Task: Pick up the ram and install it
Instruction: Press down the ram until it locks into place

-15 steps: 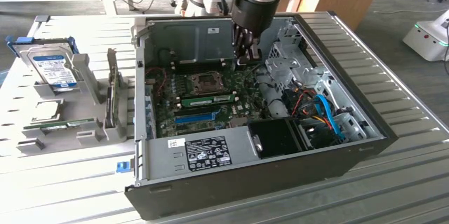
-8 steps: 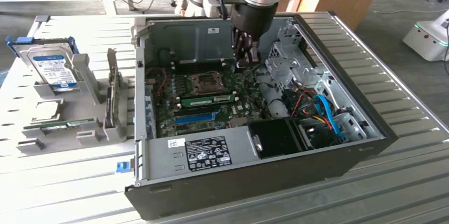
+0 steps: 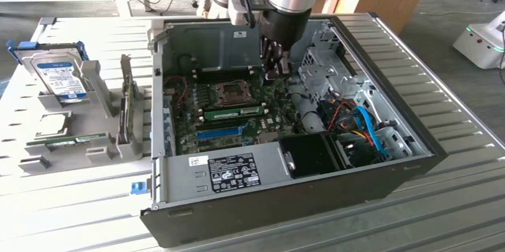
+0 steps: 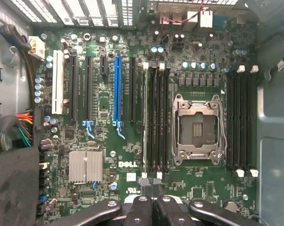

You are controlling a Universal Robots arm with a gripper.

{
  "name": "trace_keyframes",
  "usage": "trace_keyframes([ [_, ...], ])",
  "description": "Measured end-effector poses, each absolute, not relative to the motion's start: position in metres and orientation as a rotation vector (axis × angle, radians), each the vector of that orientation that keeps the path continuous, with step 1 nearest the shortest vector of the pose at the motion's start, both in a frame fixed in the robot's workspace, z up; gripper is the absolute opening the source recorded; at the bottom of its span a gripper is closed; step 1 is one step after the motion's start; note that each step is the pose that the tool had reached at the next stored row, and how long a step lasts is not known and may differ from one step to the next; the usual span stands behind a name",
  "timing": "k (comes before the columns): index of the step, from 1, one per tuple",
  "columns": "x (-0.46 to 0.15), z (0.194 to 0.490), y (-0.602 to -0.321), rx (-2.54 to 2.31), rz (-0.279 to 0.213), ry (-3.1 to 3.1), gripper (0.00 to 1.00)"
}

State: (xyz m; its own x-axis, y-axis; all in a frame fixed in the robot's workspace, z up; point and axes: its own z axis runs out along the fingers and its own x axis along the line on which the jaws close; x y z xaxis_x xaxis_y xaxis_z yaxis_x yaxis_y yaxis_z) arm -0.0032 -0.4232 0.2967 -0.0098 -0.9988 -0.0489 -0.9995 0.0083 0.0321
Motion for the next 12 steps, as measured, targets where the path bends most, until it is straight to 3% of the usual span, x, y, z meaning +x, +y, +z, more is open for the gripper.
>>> trace_keyframes([
  [12,-0.003,0.284,-0.423,-2.202,0.090,2.222,0.11],
])
